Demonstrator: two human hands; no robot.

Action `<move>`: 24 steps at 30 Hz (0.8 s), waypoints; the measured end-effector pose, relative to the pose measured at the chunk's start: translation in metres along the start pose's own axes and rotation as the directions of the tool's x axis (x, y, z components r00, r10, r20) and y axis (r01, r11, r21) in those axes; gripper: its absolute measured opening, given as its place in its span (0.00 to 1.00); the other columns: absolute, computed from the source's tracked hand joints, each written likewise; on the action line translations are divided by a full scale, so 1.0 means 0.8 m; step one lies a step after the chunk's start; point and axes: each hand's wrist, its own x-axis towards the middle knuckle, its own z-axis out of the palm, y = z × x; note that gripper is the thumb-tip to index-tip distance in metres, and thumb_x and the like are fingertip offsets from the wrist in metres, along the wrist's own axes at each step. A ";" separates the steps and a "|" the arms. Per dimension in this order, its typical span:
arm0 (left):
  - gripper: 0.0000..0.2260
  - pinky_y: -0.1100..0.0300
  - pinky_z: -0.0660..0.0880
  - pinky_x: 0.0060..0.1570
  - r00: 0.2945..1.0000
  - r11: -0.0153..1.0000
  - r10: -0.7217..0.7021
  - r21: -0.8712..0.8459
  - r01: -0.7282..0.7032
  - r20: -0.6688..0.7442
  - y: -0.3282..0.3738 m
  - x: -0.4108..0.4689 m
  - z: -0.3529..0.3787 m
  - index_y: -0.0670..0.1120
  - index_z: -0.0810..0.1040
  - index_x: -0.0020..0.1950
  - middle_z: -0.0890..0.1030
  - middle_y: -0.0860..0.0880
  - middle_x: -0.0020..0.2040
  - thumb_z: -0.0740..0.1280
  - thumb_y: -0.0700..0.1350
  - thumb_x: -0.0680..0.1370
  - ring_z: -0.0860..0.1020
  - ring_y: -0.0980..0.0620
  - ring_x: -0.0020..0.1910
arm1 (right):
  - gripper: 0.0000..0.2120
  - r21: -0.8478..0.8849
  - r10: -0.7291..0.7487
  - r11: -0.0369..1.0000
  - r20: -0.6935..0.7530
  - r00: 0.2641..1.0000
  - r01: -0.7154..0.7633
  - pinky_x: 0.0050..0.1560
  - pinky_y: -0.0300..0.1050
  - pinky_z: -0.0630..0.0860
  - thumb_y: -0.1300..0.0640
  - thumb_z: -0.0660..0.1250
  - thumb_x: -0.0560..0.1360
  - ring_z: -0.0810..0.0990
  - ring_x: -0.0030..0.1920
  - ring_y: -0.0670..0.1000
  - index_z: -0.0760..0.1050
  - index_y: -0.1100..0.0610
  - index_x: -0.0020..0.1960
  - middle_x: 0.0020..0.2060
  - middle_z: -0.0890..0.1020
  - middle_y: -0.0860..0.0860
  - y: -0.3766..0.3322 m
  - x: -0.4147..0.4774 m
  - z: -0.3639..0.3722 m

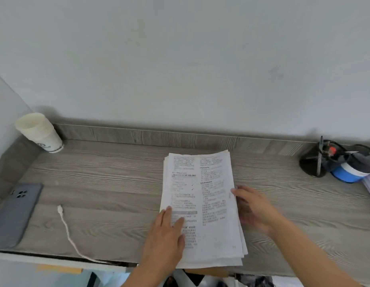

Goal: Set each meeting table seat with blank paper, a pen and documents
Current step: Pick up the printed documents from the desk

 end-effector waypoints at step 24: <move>0.16 0.61 0.80 0.45 0.943 0.251 -0.132 -0.930 -0.267 -0.306 0.039 0.092 -0.222 0.40 0.78 0.59 0.85 0.46 0.54 0.71 0.35 0.71 0.84 0.49 0.51 | 0.14 0.014 -0.611 0.761 0.353 0.709 0.648 0.56 0.51 0.81 0.63 0.67 0.74 0.83 0.58 0.55 0.83 0.53 0.56 0.58 0.84 0.54 -0.130 -0.052 0.011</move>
